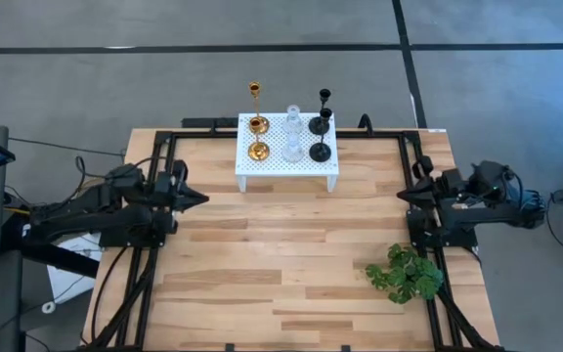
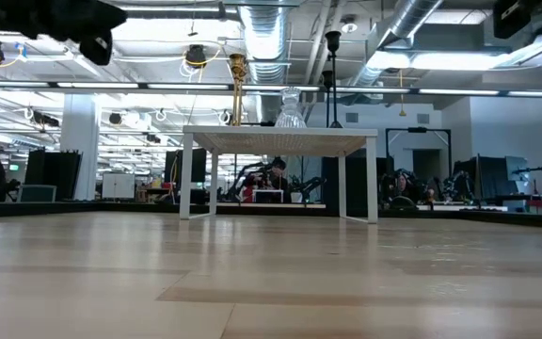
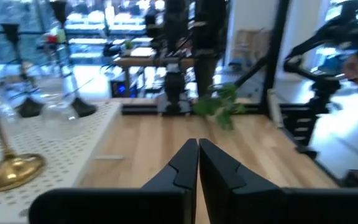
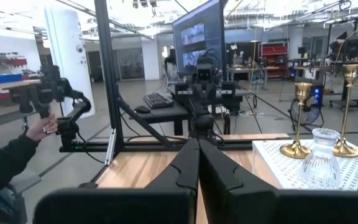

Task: Pick & Place candle stick holders
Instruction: Return to Home Position

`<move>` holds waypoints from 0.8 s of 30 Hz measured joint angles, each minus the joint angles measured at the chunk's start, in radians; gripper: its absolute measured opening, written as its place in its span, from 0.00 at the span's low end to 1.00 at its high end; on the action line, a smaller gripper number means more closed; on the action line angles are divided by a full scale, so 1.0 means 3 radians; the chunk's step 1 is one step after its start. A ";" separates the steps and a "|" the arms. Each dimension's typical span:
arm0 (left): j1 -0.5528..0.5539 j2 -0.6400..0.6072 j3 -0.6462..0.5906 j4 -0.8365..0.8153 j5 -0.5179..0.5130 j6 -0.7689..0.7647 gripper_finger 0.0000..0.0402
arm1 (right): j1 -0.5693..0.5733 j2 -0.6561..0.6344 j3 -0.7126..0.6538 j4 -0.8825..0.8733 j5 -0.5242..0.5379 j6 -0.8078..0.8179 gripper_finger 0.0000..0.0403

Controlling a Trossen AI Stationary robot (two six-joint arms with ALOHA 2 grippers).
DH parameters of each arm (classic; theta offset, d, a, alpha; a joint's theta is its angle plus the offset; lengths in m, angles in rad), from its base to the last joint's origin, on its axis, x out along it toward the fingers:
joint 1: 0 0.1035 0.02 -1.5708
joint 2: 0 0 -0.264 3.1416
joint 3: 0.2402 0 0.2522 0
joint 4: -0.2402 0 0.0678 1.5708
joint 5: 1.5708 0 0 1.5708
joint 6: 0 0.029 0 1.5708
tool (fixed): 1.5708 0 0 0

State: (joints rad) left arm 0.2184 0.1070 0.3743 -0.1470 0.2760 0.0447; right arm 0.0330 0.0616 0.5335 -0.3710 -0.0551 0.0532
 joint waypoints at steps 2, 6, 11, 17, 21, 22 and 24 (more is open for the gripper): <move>0.0000 -0.0174 -0.0073 -0.0003 0.0100 -0.0035 0.04 | 0.0000 -0.0035 0.0000 -0.0022 0.0000 0.0000 0.00; -0.0001 -0.0363 -0.0141 0.0023 0.0119 -0.0078 0.04 | 0.0000 -0.0038 0.0000 -0.0062 0.0001 0.0000 0.00; -0.0001 -0.0338 -0.0138 -0.0004 0.0083 -0.0146 0.04 | 0.0001 -0.0053 0.0000 -0.0063 0.0000 0.0000 0.00; -0.0001 -0.0356 -0.0196 0.0031 0.0119 -0.0246 0.04 | 0.0020 -0.0190 -0.0001 -0.0039 -0.0001 0.0085 0.00; -0.0001 -0.0356 -0.0354 0.0204 0.0119 -0.0316 0.04 | 0.0019 -0.0187 -0.0002 0.0039 0.0000 0.0089 0.00; -0.0001 -0.0356 -0.0416 0.0284 0.0122 -0.0338 0.04 | 0.0019 -0.0189 -0.0025 0.0058 0.0000 0.0089 0.00; -0.0001 -0.0356 -0.0548 0.0451 0.0119 -0.0342 0.04 | 0.0019 -0.0191 -0.0116 0.0123 0.0000 0.0089 0.00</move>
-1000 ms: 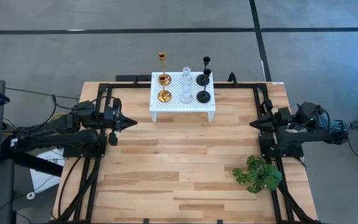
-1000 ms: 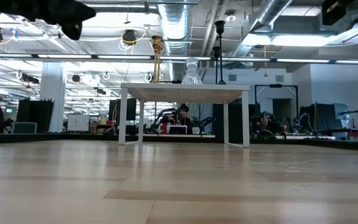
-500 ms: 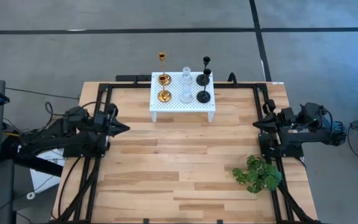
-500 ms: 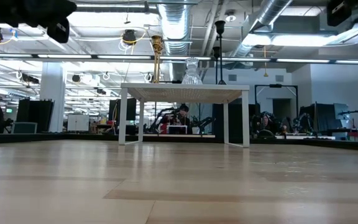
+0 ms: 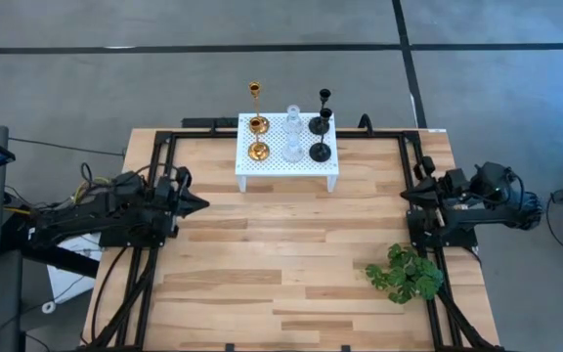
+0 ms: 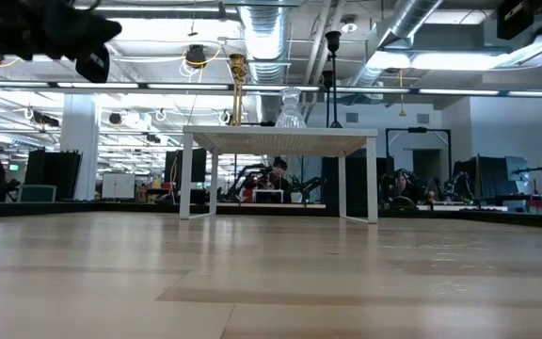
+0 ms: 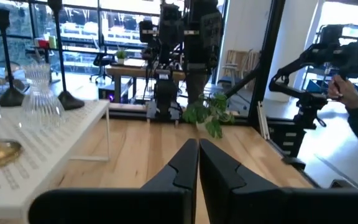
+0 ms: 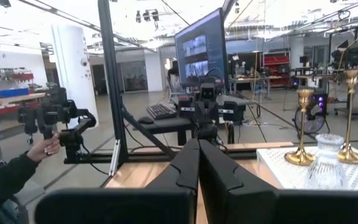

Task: Pick & Place candle stick holders
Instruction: Return to Home Position

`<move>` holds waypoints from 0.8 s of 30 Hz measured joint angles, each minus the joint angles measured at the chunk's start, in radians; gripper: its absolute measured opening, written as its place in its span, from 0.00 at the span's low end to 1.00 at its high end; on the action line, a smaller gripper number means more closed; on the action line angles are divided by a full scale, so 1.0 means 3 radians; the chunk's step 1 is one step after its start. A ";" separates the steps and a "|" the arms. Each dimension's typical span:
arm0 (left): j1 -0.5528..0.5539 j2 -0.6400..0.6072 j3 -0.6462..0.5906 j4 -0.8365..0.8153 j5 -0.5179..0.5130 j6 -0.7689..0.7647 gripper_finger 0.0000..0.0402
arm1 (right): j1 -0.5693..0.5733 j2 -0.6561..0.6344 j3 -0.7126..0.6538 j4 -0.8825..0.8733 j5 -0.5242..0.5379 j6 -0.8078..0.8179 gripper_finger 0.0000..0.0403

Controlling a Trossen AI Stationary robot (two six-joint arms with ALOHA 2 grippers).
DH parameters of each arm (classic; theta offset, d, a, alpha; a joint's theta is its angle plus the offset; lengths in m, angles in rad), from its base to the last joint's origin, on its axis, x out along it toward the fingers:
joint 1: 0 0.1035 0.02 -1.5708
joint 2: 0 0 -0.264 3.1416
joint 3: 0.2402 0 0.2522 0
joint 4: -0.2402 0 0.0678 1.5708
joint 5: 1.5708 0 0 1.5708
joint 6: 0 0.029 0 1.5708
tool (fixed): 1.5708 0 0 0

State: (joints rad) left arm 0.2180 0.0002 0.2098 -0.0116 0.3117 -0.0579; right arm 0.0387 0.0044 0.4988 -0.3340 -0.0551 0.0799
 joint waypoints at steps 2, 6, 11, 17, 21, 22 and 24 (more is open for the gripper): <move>0.0000 0.0001 -0.0158 0.0151 0.0002 0.0000 0.04 | 0.0000 0.0000 -0.0112 0.0107 0.0000 0.0000 0.00; 0.0000 0.0001 -0.0480 0.0556 0.0001 0.0015 0.04 | 0.0000 0.0000 -0.0490 0.0295 0.0000 0.0001 0.00; 0.0001 0.0028 -0.0682 0.0843 0.0001 0.0020 0.04 | 0.0000 -0.0003 -0.0936 0.0715 0.0000 0.0000 0.00; 0.0001 0.0036 -0.0682 0.0857 0.0001 0.0050 0.04 | 0.0000 -0.0003 -0.1281 0.0959 0.0000 0.0000 0.00; 0.0000 0.0036 -0.0682 0.0856 0.0001 0.0054 0.04 | 0.0000 -0.0003 -0.1385 0.1085 -0.0001 -0.0030 0.00; 0.0001 0.0036 -0.0682 0.0856 0.0001 0.0054 0.04 | 0.0000 -0.0003 -0.1410 0.1068 -0.0001 -0.0048 0.00; 0.0000 0.0036 -0.0682 0.0854 0.0001 0.0038 0.04 | 0.0000 -0.0003 -0.1438 0.1058 -0.0001 -0.0080 0.00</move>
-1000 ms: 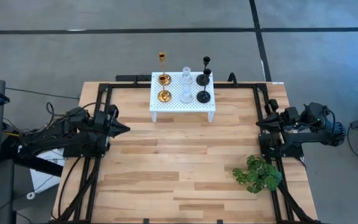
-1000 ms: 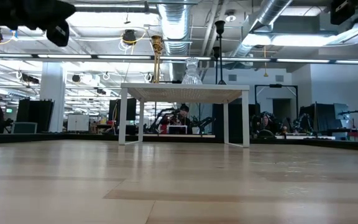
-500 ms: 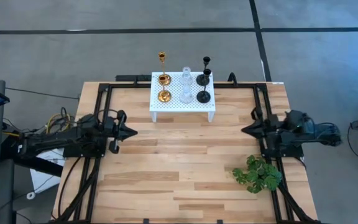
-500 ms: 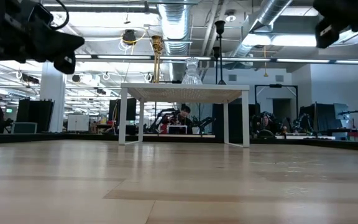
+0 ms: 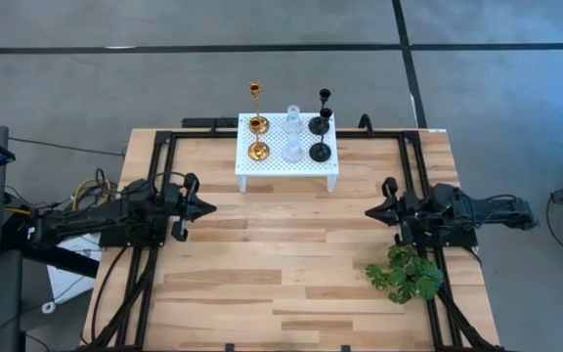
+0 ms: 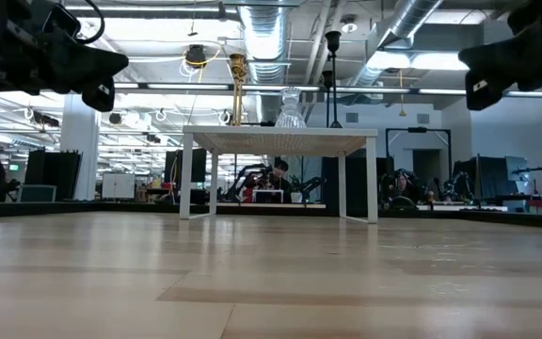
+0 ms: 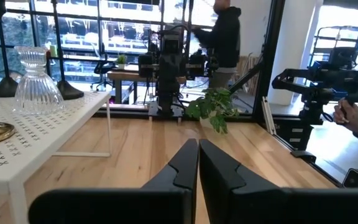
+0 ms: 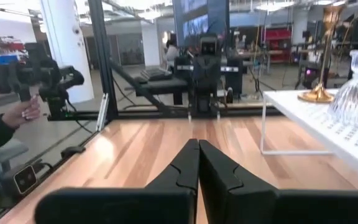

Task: Pick & Place candle stick holders
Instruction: Return to Home Position

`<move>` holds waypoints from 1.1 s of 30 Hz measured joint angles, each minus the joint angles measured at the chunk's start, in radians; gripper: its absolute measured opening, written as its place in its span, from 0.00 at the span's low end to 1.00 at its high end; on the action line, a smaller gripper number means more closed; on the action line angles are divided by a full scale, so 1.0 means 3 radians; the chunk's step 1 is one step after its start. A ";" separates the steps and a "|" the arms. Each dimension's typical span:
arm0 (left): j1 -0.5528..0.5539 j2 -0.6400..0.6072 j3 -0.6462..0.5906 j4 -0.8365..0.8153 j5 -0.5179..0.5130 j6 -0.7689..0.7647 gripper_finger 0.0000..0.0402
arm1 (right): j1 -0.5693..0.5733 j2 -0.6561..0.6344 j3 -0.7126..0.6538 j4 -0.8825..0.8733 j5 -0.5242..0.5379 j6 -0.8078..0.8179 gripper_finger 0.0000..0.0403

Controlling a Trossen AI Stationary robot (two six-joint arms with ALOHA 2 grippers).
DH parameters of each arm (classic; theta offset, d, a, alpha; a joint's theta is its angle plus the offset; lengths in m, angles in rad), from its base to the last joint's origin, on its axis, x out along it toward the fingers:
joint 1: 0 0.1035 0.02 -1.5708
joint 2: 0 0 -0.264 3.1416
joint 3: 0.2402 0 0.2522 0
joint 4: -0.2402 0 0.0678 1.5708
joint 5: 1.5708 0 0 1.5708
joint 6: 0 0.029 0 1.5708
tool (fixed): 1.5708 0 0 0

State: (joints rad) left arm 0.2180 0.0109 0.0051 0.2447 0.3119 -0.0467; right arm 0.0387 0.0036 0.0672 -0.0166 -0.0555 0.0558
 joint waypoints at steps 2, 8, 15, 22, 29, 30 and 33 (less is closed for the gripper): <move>0.0001 0.0000 0.0000 -0.0003 0.0001 -0.0004 0.04 | 0.0000 0.0000 -0.0031 0.0024 0.0000 -0.0016 0.00; 0.0001 0.0000 0.0001 -0.0045 0.0001 -0.0012 0.04 | 0.0000 0.0002 -0.0198 0.0126 0.0000 0.0006 0.00; 0.0001 0.0001 0.0001 -0.0151 0.0169 -0.0031 0.04 | 0.0000 0.0012 -0.0199 0.0141 -0.0080 0.0017 0.00; 0.0000 0.0001 0.0003 -0.0337 0.0198 -0.0053 0.04 | 0.0001 0.0194 -0.0201 0.0142 -0.0088 0.0020 0.00; 0.0001 0.0001 0.0003 -0.0370 0.0374 -0.0050 0.04 | 0.0001 0.0320 -0.0202 0.0142 -0.0088 0.0108 0.00; 0.0001 0.0001 0.0003 -0.0384 0.0374 -0.0048 0.04 | 0.0001 0.0319 -0.0203 0.0142 -0.0088 0.0107 0.00; 0.0001 0.0001 0.0003 -0.0413 0.0374 -0.0047 0.04 | 0.0001 0.0319 -0.0203 0.0142 -0.0088 0.0107 0.00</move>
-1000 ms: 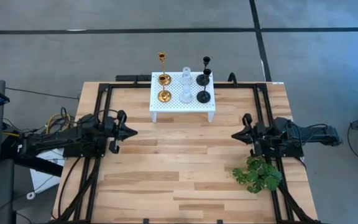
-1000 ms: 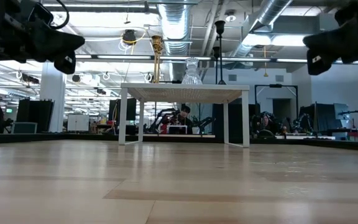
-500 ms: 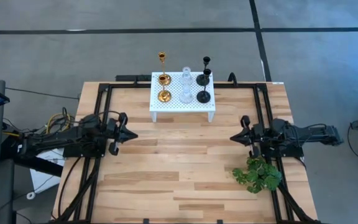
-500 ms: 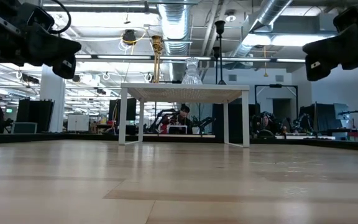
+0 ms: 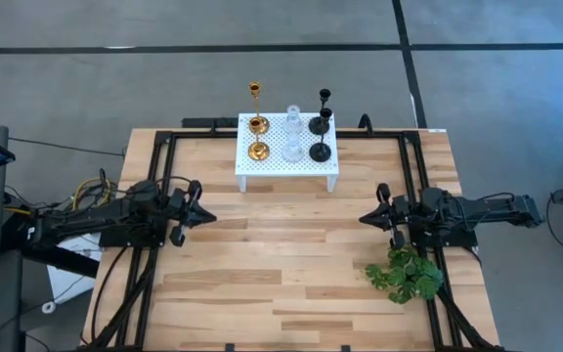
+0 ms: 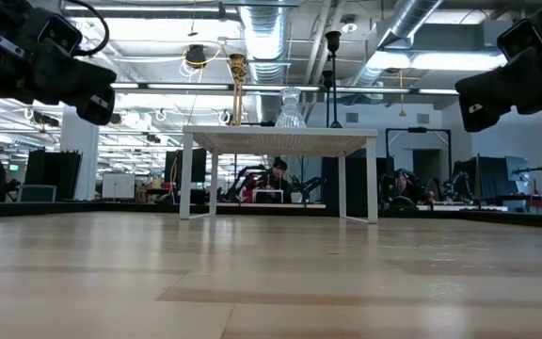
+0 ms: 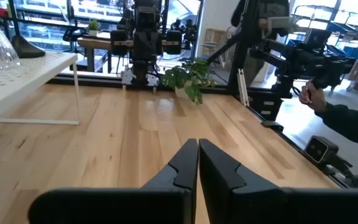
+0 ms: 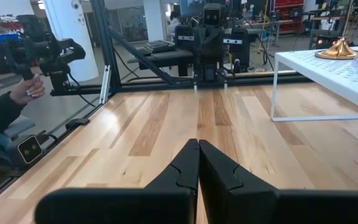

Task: Pick & Place candle stick holders
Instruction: Return to Home Position

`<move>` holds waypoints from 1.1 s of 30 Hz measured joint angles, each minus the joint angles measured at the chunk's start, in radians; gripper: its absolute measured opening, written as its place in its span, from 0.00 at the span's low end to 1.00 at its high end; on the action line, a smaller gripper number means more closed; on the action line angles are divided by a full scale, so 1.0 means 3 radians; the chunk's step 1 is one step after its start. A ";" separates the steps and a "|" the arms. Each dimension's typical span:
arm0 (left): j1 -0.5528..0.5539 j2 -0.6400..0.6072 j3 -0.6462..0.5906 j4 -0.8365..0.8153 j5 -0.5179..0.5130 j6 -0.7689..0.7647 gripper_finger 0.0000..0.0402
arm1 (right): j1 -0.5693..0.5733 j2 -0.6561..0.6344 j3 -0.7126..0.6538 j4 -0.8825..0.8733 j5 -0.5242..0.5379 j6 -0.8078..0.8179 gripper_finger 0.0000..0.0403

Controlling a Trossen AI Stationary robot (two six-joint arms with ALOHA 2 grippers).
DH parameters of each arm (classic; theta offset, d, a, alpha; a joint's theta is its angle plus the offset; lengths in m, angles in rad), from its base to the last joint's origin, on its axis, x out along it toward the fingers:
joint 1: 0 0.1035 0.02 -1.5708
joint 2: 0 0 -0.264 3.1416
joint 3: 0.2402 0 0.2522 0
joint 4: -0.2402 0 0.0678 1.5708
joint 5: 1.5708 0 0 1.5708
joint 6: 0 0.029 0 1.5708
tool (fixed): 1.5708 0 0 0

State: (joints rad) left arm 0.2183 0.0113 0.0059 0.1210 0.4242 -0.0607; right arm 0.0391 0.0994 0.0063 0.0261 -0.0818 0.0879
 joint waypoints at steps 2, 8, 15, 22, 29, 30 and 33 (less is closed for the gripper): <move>0.0000 0.0000 0.0000 -0.0007 -0.0002 -0.0001 0.04 | 0.0000 0.0000 0.0000 0.0000 0.0000 0.0000 0.00; 0.0000 0.0000 0.0000 -0.0029 -0.0558 0.0073 0.04 | 0.0000 0.0000 -0.0001 0.0000 0.0000 0.0019 0.00; 0.0000 0.0000 0.0000 -0.0118 -0.1171 0.0287 0.04 | 0.0000 0.0000 -0.0003 0.0000 0.0000 0.0061 0.00; -0.0001 -0.0001 0.0001 -0.0304 -0.1563 0.0443 0.04 | 0.0000 0.0000 -0.0003 0.0001 0.0000 0.0061 0.00; -0.0001 -0.0001 0.0002 -0.0296 -0.1760 0.0475 0.04 | 0.0000 0.0001 -0.0004 0.0001 0.0000 0.0057 0.00; -0.0001 -0.0001 0.0001 -0.0296 -0.1760 0.0475 0.04 | 0.0000 0.0000 -0.0004 0.0001 0.0000 0.0055 0.00; -0.0001 -0.0001 0.0002 -0.0297 -0.1760 0.0459 0.04 | 0.0000 0.0000 -0.0004 0.0000 0.0001 0.0061 0.00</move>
State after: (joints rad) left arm 0.2180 0.0109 0.0065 0.0319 -0.1040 0.0770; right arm 0.0391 0.0994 0.0051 0.0263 -0.0814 0.1062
